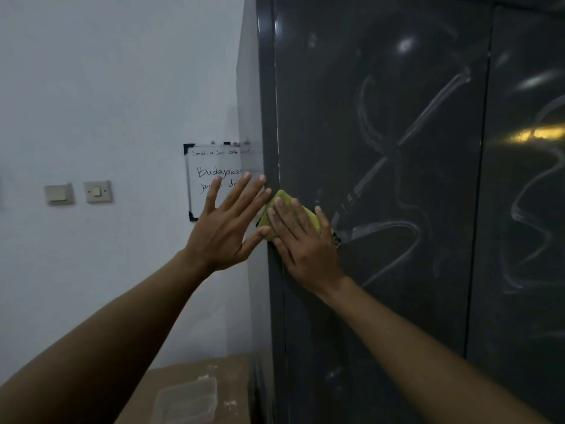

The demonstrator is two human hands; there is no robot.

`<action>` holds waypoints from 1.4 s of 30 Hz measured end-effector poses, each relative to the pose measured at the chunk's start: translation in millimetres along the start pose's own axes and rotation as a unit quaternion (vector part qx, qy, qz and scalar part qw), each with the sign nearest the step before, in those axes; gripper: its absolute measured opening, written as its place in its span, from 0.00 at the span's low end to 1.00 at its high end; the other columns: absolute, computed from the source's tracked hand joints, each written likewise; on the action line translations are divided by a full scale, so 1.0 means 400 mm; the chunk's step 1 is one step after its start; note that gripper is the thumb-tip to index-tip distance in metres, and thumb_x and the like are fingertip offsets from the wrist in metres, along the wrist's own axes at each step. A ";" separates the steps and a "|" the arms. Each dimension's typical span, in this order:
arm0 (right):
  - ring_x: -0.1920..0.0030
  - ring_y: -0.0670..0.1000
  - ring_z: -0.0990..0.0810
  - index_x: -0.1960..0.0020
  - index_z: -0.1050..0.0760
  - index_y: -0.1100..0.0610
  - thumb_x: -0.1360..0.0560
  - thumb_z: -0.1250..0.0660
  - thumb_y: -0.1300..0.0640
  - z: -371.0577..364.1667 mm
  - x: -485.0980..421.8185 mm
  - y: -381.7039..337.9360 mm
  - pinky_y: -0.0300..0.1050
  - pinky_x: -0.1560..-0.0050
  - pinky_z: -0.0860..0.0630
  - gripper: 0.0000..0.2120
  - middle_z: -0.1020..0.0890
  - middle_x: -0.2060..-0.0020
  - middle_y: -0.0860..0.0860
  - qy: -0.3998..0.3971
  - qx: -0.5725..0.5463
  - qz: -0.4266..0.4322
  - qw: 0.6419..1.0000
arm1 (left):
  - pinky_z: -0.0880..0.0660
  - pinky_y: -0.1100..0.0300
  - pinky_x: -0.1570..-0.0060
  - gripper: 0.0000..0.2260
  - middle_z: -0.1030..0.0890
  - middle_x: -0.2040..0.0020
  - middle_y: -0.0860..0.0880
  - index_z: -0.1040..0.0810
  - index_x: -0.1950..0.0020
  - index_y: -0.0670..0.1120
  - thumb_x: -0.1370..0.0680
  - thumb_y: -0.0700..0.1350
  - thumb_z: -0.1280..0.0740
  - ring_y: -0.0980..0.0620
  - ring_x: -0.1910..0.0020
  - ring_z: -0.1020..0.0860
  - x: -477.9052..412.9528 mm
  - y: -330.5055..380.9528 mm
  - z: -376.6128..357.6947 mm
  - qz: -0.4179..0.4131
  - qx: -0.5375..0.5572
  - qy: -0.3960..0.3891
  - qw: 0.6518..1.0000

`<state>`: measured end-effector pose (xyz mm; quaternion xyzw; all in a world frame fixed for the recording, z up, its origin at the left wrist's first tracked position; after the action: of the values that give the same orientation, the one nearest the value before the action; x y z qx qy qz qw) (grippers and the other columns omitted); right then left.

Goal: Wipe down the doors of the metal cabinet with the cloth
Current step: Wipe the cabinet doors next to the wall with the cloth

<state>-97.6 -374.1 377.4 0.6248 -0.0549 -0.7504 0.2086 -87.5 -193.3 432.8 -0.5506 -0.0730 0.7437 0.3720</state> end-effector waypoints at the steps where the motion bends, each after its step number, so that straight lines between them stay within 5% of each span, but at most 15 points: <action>1: 0.23 0.54 0.45 0.23 0.42 0.54 0.17 0.47 0.50 0.000 0.001 -0.003 0.64 0.27 0.44 0.23 0.40 0.24 0.52 0.002 -0.002 -0.001 1.000 | 0.50 0.36 0.27 0.30 0.40 0.23 0.42 0.38 0.24 0.43 0.18 0.60 0.55 0.44 0.23 0.44 0.001 -0.001 0.003 0.002 -0.002 -0.002 1.000; 10: 0.23 0.55 0.44 0.23 0.43 0.54 0.16 0.49 0.49 0.030 -0.126 0.030 0.64 0.27 0.45 0.23 0.39 0.24 0.53 0.003 0.003 -0.025 1.000 | 0.50 0.38 0.26 0.32 0.40 0.23 0.41 0.41 0.23 0.40 0.19 0.61 0.51 0.46 0.23 0.44 -0.015 0.000 0.009 0.034 0.039 0.035 0.998; 19: 0.23 0.55 0.43 0.23 0.43 0.54 0.16 0.48 0.51 0.054 -0.215 0.076 0.64 0.27 0.44 0.22 0.38 0.24 0.53 0.003 0.019 0.032 0.999 | 0.44 0.42 0.26 0.26 0.35 0.26 0.39 0.37 0.27 0.43 0.19 0.57 0.45 0.41 0.25 0.40 0.010 -0.003 0.000 -0.059 -0.011 0.096 0.994; 23: 0.23 0.54 0.45 0.23 0.42 0.54 0.17 0.47 0.52 0.058 -0.236 0.092 0.64 0.27 0.45 0.23 0.40 0.23 0.53 0.009 0.001 0.011 1.000 | 0.49 0.44 0.25 0.25 0.35 0.26 0.40 0.36 0.26 0.43 0.18 0.56 0.48 0.44 0.24 0.42 0.007 -0.009 -0.004 -0.100 -0.052 0.049 0.992; 28: 0.24 0.57 0.42 0.24 0.39 0.53 0.18 0.43 0.54 0.067 -0.237 0.104 0.63 0.28 0.41 0.22 0.37 0.25 0.53 0.001 0.020 0.093 0.995 | 0.52 0.45 0.24 0.25 0.35 0.26 0.43 0.35 0.26 0.43 0.17 0.56 0.50 0.47 0.24 0.41 0.000 -0.009 0.001 -0.199 -0.078 -0.018 0.977; 42: 0.24 0.55 0.40 0.25 0.36 0.52 0.17 0.44 0.53 0.097 -0.349 0.121 0.62 0.28 0.41 0.21 0.36 0.25 0.51 0.030 0.012 0.071 0.997 | 0.47 0.45 0.25 0.18 0.27 0.31 0.40 0.25 0.34 0.44 0.18 0.53 0.42 0.43 0.28 0.34 -0.099 -0.020 0.020 -0.210 -0.069 0.007 0.975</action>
<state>-104.5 -371.6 530.1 0.6442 -0.1015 -0.7138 0.2553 -86.1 -210.4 470.2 -0.5524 -0.2360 0.6384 0.4812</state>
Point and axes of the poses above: each hand's wrist, its own x-axis away from the middle knuckle, its own z-axis out of the back of the hand, y = z × x, the point moved 2 cm from there along -x, towards the middle knuckle
